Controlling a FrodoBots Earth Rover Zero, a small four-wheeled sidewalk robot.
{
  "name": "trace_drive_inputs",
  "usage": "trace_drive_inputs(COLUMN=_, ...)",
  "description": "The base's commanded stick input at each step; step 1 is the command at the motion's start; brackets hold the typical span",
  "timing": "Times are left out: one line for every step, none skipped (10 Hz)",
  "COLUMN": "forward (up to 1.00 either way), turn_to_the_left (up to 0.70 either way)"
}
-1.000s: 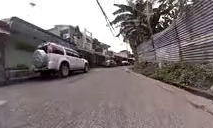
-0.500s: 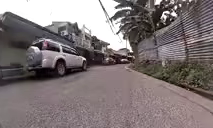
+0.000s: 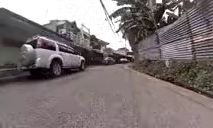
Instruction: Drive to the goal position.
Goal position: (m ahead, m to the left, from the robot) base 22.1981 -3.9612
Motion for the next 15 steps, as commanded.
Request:
trace_drive_inputs(forward=0.7, turn_to_the_left=0.01)
trace_drive_inputs(forward=0.7, turn_to_the_left=-0.24)
trace_drive_inputs(forward=0.7, turn_to_the_left=-0.34)
trace_drive_inputs(forward=0.7, turn_to_the_left=-0.19)
trace_drive_inputs(forward=0.7, turn_to_the_left=0.01)
trace_drive_inputs(forward=0.7, turn_to_the_left=0.01)
trace_drive_inputs(forward=0.7, turn_to_the_left=0.01)
trace_drive_inputs(forward=0.7, turn_to_the_left=0.01)
trace_drive_inputs(forward=0.7, turn_to_the_left=0.01)
trace_drive_inputs(forward=0.7, turn_to_the_left=0.01)
trace_drive_inputs(forward=0.7, turn_to_the_left=0.01)
trace_drive_inputs(forward=0.7, turn_to_the_left=0.01)
trace_drive_inputs(forward=0.7, turn_to_the_left=0.01)
trace_drive_inputs(forward=0.7, turn_to_the_left=0.01)
trace_drive_inputs(forward=0.7, turn_to_the_left=0.01)
